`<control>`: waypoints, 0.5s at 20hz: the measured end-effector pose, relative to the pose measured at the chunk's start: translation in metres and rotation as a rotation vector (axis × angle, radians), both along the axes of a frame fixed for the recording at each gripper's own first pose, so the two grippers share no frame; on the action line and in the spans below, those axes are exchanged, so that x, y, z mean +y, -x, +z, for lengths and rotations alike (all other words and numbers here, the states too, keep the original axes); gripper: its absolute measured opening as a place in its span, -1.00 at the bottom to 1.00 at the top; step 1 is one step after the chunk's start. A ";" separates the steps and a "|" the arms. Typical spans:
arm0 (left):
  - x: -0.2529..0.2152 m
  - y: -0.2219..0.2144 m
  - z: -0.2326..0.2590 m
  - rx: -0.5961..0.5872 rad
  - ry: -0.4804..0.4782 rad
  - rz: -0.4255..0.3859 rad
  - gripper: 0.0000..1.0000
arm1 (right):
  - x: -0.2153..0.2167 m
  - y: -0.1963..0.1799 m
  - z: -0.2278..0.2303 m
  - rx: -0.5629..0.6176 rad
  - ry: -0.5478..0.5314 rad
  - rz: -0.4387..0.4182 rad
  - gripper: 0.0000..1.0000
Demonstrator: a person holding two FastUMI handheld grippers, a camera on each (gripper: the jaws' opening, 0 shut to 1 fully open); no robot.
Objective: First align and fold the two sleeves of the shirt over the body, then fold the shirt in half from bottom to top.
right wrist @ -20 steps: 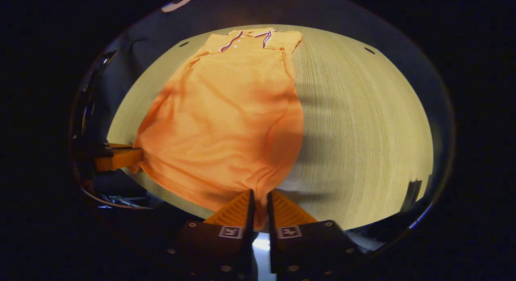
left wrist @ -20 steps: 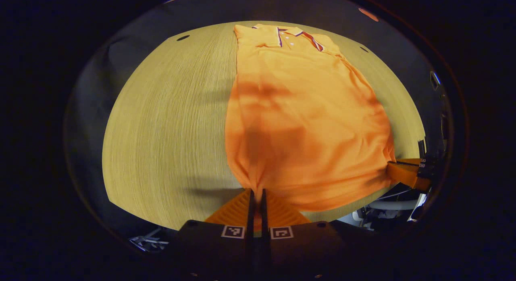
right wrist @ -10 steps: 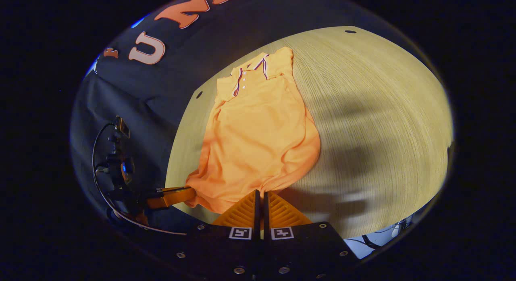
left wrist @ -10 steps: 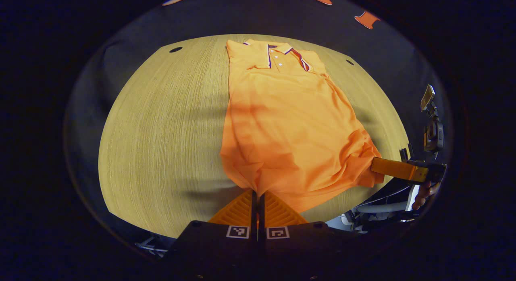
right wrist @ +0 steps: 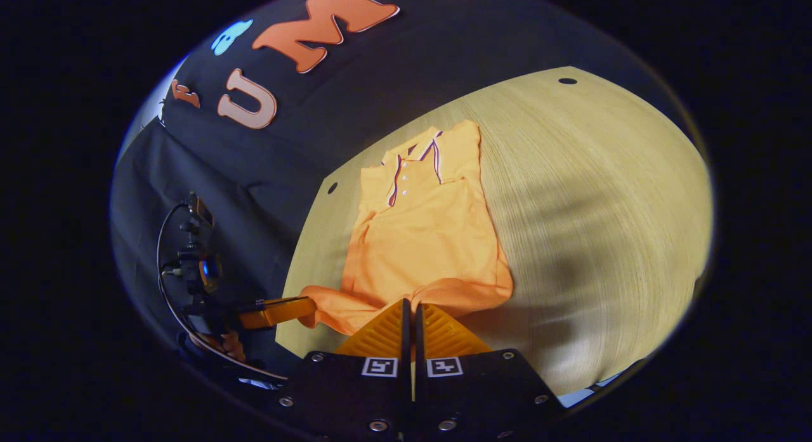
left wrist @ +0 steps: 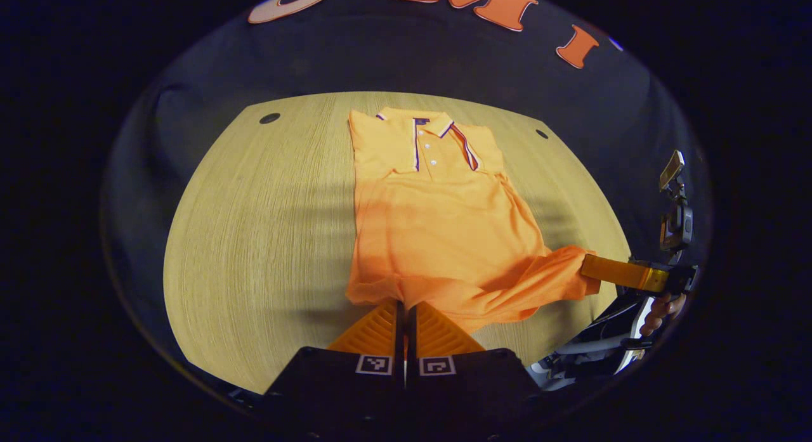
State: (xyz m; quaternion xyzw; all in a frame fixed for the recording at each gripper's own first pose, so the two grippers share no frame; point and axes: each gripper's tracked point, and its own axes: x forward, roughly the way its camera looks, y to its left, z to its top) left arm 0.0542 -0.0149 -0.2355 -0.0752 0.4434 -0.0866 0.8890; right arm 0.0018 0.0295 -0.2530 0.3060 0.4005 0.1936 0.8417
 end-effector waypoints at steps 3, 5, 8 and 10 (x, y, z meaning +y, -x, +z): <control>-0.007 -0.025 0.015 -0.035 0.000 -0.014 -0.98 | 0.000 -0.029 0.016 -0.035 -0.013 -0.025 -0.94; -0.012 -0.037 0.026 -0.058 -0.001 -0.028 -0.98 | 0.002 -0.044 0.027 -0.050 -0.035 -0.035 -0.94; -0.013 -0.056 0.039 -0.095 0.000 -0.040 -0.98 | 0.004 -0.062 0.044 -0.069 -0.091 -0.058 -0.94; -0.014 -0.075 0.050 -0.119 0.009 -0.037 -0.98 | 0.002 -0.077 0.051 -0.091 -0.095 -0.070 -0.96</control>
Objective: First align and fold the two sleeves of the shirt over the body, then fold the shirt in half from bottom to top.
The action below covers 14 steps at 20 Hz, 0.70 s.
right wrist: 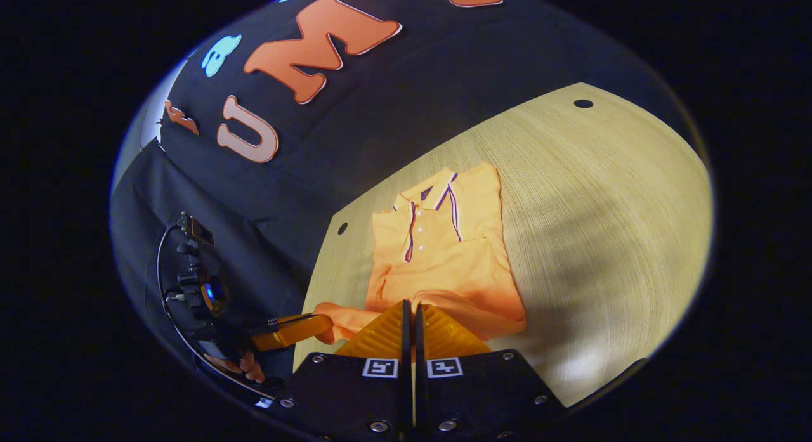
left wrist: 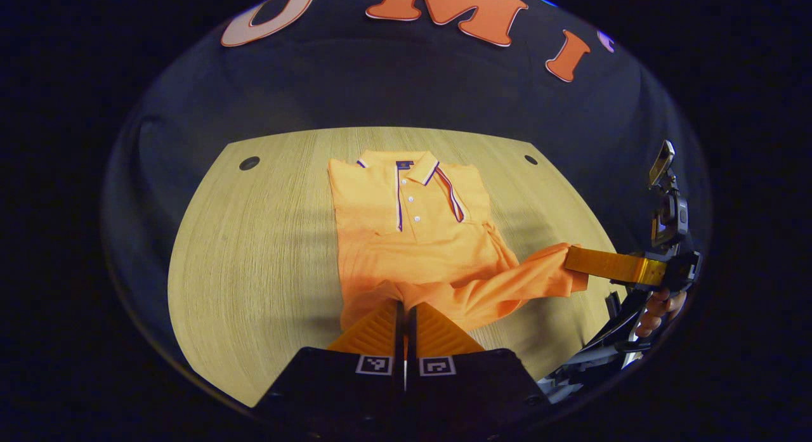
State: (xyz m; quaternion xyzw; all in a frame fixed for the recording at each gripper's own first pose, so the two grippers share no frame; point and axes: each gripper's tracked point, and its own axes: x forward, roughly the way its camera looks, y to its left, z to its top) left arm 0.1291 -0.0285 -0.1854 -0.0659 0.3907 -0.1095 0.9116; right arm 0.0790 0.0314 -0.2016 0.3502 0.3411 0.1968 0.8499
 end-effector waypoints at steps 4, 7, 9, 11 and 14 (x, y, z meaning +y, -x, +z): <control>0.007 -0.041 0.023 -0.054 0.010 0.011 -0.98 | -0.006 -0.033 0.017 -0.035 -0.002 -0.020 -0.96; 0.015 -0.072 0.037 -0.081 0.013 0.012 -0.98 | -0.011 -0.063 0.026 -0.047 -0.005 -0.043 -0.96; 0.019 -0.093 0.039 -0.088 0.015 0.011 -0.98 | -0.013 -0.080 0.028 -0.043 -0.009 -0.051 -0.96; 0.022 -0.116 0.038 -0.087 0.023 0.015 -0.98 | -0.009 -0.105 0.031 -0.045 -0.013 -0.060 -0.96; 0.031 -0.155 0.043 -0.092 0.030 0.026 -0.98 | -0.007 -0.141 0.031 -0.038 -0.003 -0.076 -0.96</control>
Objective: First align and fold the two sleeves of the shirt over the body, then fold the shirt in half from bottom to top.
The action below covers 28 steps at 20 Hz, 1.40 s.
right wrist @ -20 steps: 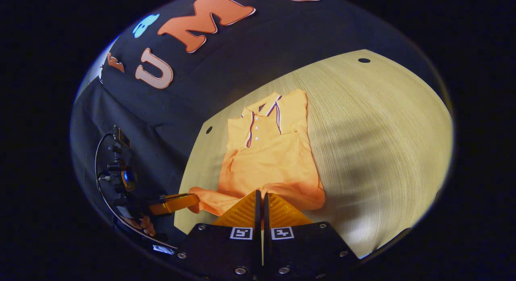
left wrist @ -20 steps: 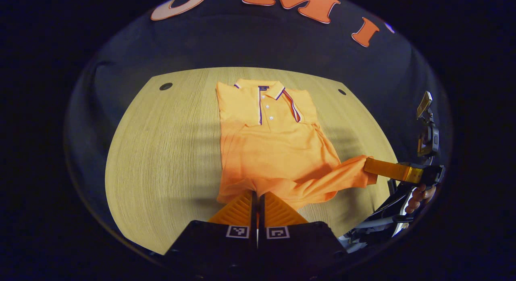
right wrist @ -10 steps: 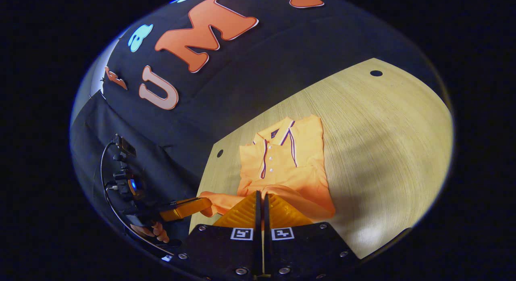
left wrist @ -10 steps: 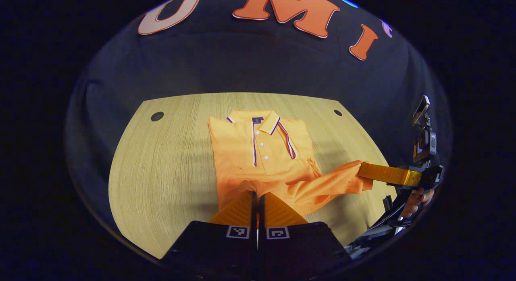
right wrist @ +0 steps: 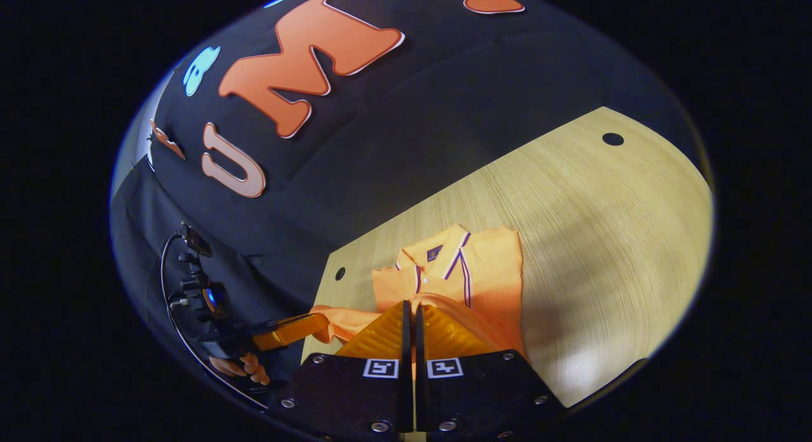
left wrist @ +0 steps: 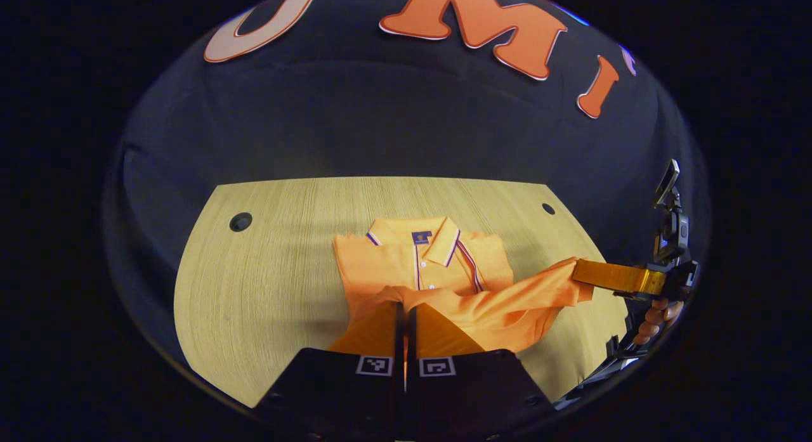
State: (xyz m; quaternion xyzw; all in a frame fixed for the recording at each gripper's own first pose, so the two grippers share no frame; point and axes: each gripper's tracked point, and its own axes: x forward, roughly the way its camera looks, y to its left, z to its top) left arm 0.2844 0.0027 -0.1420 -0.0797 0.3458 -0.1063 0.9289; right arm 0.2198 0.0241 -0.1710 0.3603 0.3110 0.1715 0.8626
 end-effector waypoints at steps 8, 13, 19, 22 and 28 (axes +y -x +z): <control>0.016 -0.089 -0.028 0.064 0.011 -0.013 -0.98 | 0.000 -0.089 -0.016 0.054 0.045 -0.026 -0.95; 0.023 -0.125 -0.057 0.147 0.038 0.001 -0.98 | -0.006 -0.127 -0.049 0.145 0.083 -0.037 -0.96; 0.051 -0.133 -0.079 0.181 -0.057 0.034 -0.34 | -0.013 -0.146 -0.088 0.300 0.132 -0.074 -0.93; 0.063 -0.135 -0.071 0.144 -0.106 0.058 1.00 | -0.028 -0.148 -0.077 0.235 0.181 -0.103 0.00; 0.077 -0.125 -0.029 0.009 -0.094 0.152 0.98 | -0.038 -0.133 -0.047 0.099 0.316 -0.107 0.95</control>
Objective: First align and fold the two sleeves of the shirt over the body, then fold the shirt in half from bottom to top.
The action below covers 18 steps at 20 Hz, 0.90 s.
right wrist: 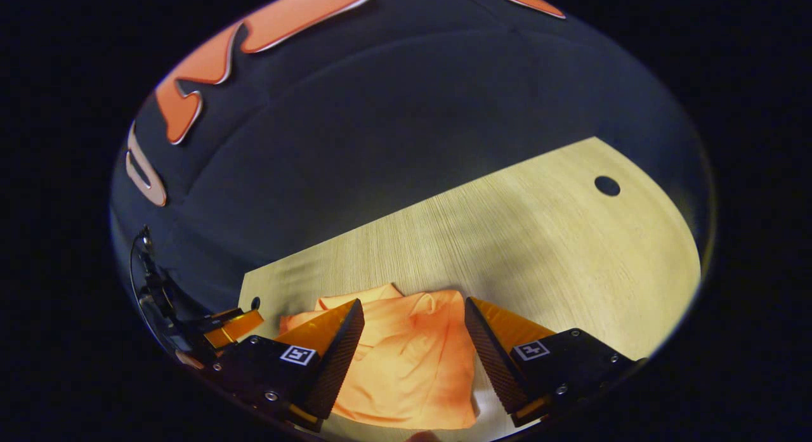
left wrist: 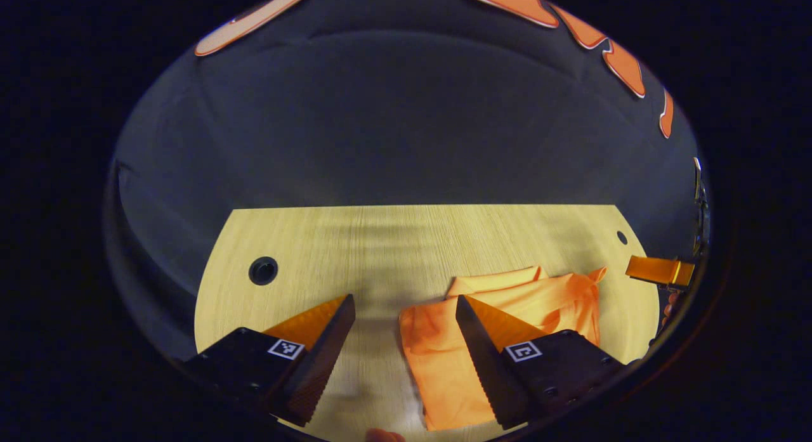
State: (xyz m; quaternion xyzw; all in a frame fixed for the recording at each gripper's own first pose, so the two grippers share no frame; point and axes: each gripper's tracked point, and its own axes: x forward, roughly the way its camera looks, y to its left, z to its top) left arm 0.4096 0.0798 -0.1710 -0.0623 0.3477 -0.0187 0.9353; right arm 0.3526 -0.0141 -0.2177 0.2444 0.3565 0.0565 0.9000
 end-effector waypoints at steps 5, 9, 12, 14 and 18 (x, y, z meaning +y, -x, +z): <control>-0.002 0.046 0.063 -0.096 0.015 -0.019 0.97 | -0.005 0.023 0.049 -0.141 0.088 0.008 0.97; -0.017 0.094 0.108 -0.197 0.002 -0.028 0.97 | -0.006 0.057 0.094 -0.248 0.112 -0.006 0.97; -0.024 0.128 0.140 -0.283 -0.013 -0.020 0.96 | -0.003 0.083 0.124 -0.343 0.145 0.017 0.96; -0.029 0.152 0.158 -0.331 0.004 -0.004 0.96 | 0.003 0.097 0.140 -0.392 0.177 0.028 0.96; -0.032 0.201 0.186 -0.424 0.013 0.030 0.96 | 0.013 0.119 0.168 -0.475 0.214 0.027 0.97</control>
